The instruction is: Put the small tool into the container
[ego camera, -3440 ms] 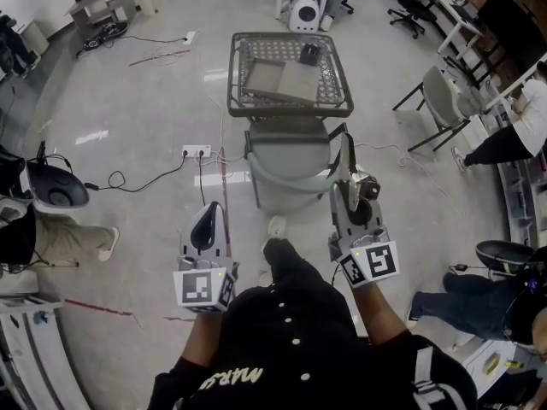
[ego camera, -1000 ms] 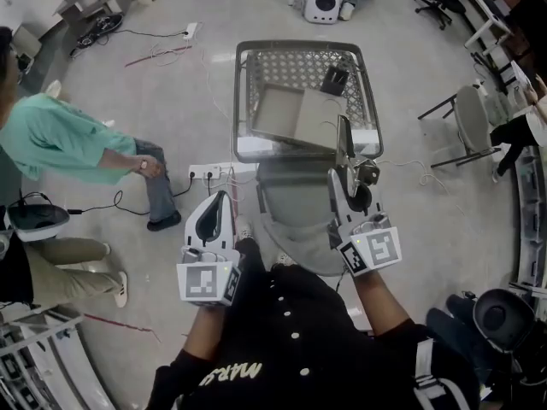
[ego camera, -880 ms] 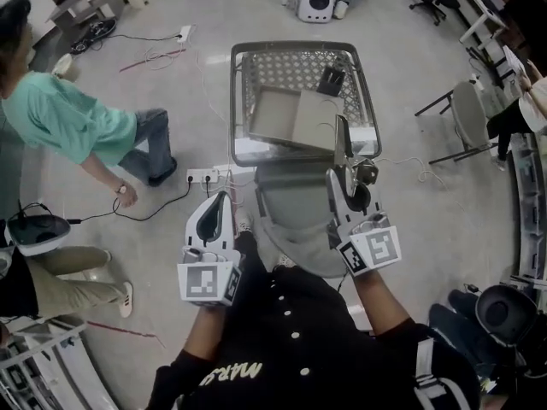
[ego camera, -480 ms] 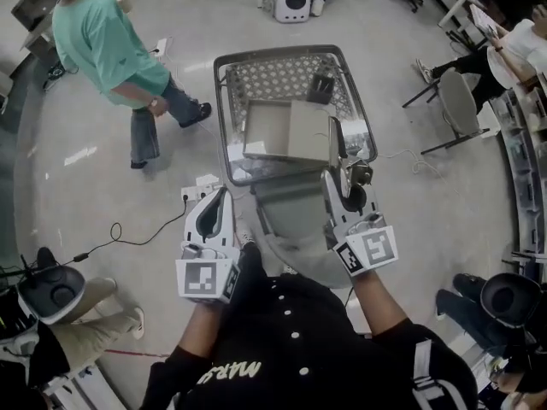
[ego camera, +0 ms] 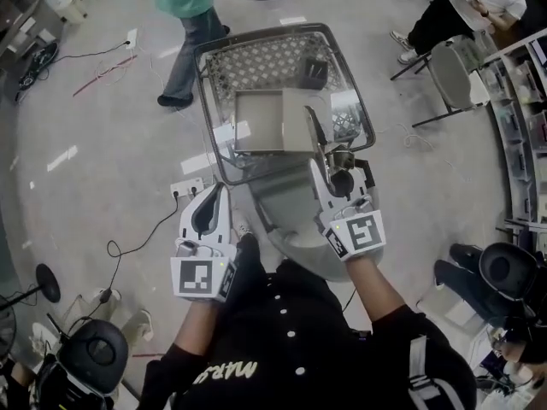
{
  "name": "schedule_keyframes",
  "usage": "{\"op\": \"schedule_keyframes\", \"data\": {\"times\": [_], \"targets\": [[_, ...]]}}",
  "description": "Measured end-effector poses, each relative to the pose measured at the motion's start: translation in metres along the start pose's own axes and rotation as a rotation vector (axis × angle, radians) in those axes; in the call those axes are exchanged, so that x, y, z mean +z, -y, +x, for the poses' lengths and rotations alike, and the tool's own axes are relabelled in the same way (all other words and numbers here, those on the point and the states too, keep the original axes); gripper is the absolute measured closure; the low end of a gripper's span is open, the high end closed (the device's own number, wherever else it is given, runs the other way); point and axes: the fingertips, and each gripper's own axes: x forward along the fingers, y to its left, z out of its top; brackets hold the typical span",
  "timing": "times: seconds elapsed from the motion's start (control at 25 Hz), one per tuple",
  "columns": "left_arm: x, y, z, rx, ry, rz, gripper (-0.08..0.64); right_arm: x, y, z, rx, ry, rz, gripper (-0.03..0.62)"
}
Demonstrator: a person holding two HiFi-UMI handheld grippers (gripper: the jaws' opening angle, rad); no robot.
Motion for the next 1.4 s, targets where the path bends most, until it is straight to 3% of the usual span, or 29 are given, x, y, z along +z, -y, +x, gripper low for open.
{"op": "schedule_keyframes", "data": {"times": [0.64,0.96,1.12,1.4], "targets": [[-0.043,-0.035,0.049,-0.075,-0.107,-0.069,0.535,-0.134,0.022,0.122,0.016,-0.283,-0.23,0.518],[-0.078,-0.036,0.064,-0.109,-0.167,-0.133,0.535,-0.233,0.039,0.176,0.041,-0.439,-0.36,0.526],[-0.092,-0.041,0.067,-0.106,-0.203,-0.15,0.535,-0.258,0.039,0.198,0.078,-0.474,-0.5,0.526],[-0.114,-0.052,0.076,-0.087,-0.242,-0.174,0.535,-0.297,0.037,0.223,0.177,-0.492,-0.881,0.526]]}}
